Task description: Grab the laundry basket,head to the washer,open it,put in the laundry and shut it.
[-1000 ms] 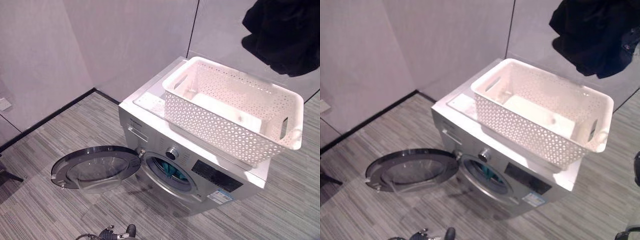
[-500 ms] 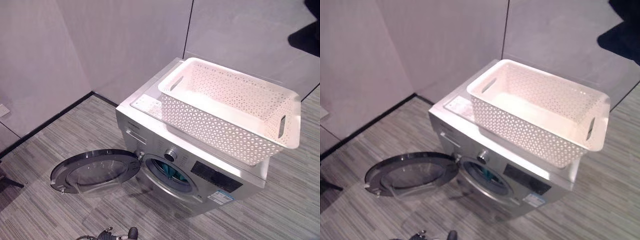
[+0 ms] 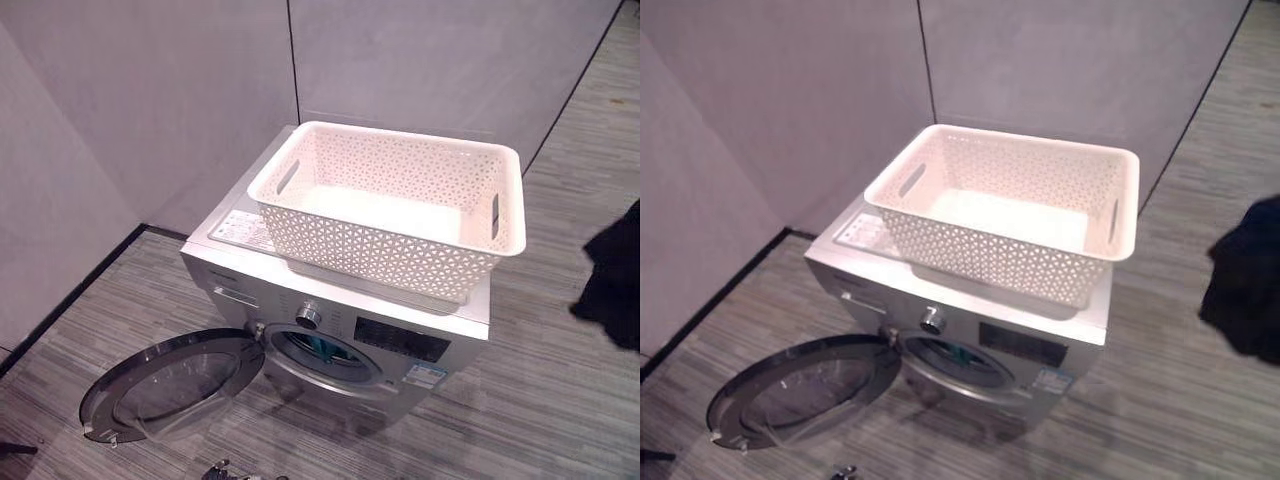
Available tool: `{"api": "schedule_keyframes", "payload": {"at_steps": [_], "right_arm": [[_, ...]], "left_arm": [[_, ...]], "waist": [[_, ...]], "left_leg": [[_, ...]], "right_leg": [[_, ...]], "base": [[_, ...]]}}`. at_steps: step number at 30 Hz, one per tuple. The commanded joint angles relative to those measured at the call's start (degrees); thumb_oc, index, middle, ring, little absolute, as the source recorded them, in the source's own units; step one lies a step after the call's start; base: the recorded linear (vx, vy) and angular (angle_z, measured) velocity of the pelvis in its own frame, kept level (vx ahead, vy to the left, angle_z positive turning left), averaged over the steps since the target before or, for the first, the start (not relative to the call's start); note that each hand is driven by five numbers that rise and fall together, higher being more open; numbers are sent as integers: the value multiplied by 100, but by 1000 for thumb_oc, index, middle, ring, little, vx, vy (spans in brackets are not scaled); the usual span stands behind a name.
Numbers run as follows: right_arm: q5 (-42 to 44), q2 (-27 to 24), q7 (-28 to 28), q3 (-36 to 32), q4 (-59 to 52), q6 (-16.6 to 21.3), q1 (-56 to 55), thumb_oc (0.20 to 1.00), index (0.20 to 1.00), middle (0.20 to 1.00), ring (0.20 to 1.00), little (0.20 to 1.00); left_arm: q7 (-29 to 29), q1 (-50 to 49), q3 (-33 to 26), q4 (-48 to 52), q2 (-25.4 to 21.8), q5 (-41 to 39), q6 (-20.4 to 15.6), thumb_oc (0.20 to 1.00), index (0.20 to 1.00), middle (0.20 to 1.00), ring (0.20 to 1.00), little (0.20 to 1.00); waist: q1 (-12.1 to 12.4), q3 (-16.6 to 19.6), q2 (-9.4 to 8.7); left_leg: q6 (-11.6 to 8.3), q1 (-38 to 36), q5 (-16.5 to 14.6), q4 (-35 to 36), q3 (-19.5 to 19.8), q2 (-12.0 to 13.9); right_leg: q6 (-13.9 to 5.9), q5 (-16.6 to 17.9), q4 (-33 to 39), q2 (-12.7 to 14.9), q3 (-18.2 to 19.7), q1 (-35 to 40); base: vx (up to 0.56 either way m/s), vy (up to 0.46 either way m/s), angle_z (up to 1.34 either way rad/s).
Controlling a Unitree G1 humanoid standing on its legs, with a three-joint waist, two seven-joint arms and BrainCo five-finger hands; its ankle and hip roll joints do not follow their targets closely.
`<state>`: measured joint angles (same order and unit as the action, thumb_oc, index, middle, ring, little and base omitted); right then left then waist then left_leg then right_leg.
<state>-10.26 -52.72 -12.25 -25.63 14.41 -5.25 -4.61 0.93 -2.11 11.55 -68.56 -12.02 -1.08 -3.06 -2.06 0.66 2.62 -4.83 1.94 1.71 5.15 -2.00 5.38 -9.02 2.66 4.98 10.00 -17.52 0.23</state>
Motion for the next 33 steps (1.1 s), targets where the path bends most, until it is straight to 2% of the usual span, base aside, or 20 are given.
{"api": "schedule_keyframes", "payload": {"at_steps": [1, 3, 4, 5, 8, 9, 10, 13, 14, 15, 22, 26, 33], "right_arm": [[-19, 182, -62, -179, -114, 260, 201, 200, 200, 200, 200, 200], [31, 650, 17, 112, 69, 265, 82, 200, 200, 200, 200, 200], [27, 669, 12, 127, 72, 268, 89, 200, 200, 200, 200, 200], [141, 1245, 128, 478, 135, 324, -89, 200, 200, 200, 200, 200], [219, 1984, 463, 1128, 209, 422, -428, 200, 200, 200, 200, 200], [276, 2357, 718, 1737, 572, 465, -504, 200, 200, 200, 200, 200], [278, 2361, 714, 1745, 583, 472, -496, 200, 200, 200, 200, 200], [490, 2876, 1057, 2402, 892, 573, -656, 200, 200, 200, 200, 200], [542, 3112, 1230, 2808, 1024, 611, -677, 200, 200, 200, 200, 200], [543, 3117, 1228, 2816, 1034, 617, -672, 200, 200, 200, 200, 200], [583, 3376, 1455, 3997, 1261, 745, -219, 200, 200, 200, 200, 200], [658, 3467, 1338, 4597, 1388, 870, 396, 200, 200, 200, 200, 200], [253, 3639, 931, 5566, 1156, 919, 1739, 200, 200, 200, 200, 200]], "left_arm": [[-36, 287, -101, -416, -287, 105, -84, 1000, 1000, 1000, 1000, 1000], [-40, 312, -99, -368, -251, 62, -109, 1000, 1000, 1000, 1000, 1000], [-42, 305, -107, -365, -270, 62, -108, 1000, 1000, 1000, 1000, 1000], [-46, 317, -119, -257, -252, -1, -148, 1000, 1000, 1000, 1000, 1000], [-39, 263, -115, 96, -326, -63, -262, 1000, 1000, 1000, 1000, 1000], [-69, 172, -10, 434, -396, -68, -343, 1000, 1000, 1000, 1000, 1000], [-70, 166, -15, 443, -405, -69, -339, 1000, 1000, 1000, 1000, 1000], [-97, 45, 113, 797, -528, 11, -397, 1000, 1000, 1000, 1000, 1000], [-33, 5, 190, 909, -591, 119, -444, 1000, 1000, 1000, 1000, 1000], [-33, 0, 185, 912, -596, 121, -443, 1000, 1000, 1000, 1000, 1000], [117, -98, 562, 1559, -833, 416, -664, 1000, 1000, 1000, 1000, 1000], [157, -119, 860, 2053, -981, 479, -827, 1000, 1000, 1000, 1000, 1000], [533, 300, 1180, 2474, -818, 14, -947, 1000, 1000, 1000, 1000, 1000]], "waist": [[173, 70, -694], [176, 38, -662], [164, 41, -679], [155, 8, -657], [150, -47, -640], [194, -103, -620], [183, -95, -630], [223, -159, -608], [267, -191, -596], [259, -189, -601], [426, -370, -537], [552, -536, -500], [792, -825, -497]], "left_leg": [[192, 219, -159, -15, 203, 45], [198, 230, -147, -15, 214, 36], [197, 229, -147, -15, 216, 34], [198, 227, -141, -15, 213, 38], [201, 248, -113, -15, 223, 26], [190, 236, -117, -15, 231, 34], [196, 255, -97, -15, 237, 23], [189, 304, -53, -15, 274, 10], [181, 337, -32, -15, 302, 0], [181, 339, -31, -15, 306, -2], [175, 440, 18, -15, 402, -41], [184, 501, 52, -15, 449, -66], [185, 714, 136, -15, 551, -98]], "right_leg": [[-116, -49, 2, 176, 2, 135], [-108, -47, 2, 184, -7, 134], [-108, -49, 2, 185, -10, 136], [-97, -49, 2, 192, -34, 141], [-88, -47, 2, 205, -57, 142], [-86, -65, 2, 198, -68, 165], [-87, -52, 2, 207, -73, 150], [-84, -44, 2, 223, -122, 143], [-86, -40, 2, 232, -162, 142], [-86, -42, 2, 233, -166, 143], [-99, -24, 2, 269, -266, 115], [-112, -4, 2, 298, -295, 91], [-95, 24, 2, 326, -386, -31]], "base": [[-6, -12, -6], [0, 0, 0], [0, 0, 0], [0, 0, 0], [-6, -8, 1], [-24, -11, 3], [0, 0, 0], [-14, -5, 4], [-15, -9, 8], [-12, -8, 7], [-9, 1, 7], [-26, 7, 7], [-46, 0, 8]]}}
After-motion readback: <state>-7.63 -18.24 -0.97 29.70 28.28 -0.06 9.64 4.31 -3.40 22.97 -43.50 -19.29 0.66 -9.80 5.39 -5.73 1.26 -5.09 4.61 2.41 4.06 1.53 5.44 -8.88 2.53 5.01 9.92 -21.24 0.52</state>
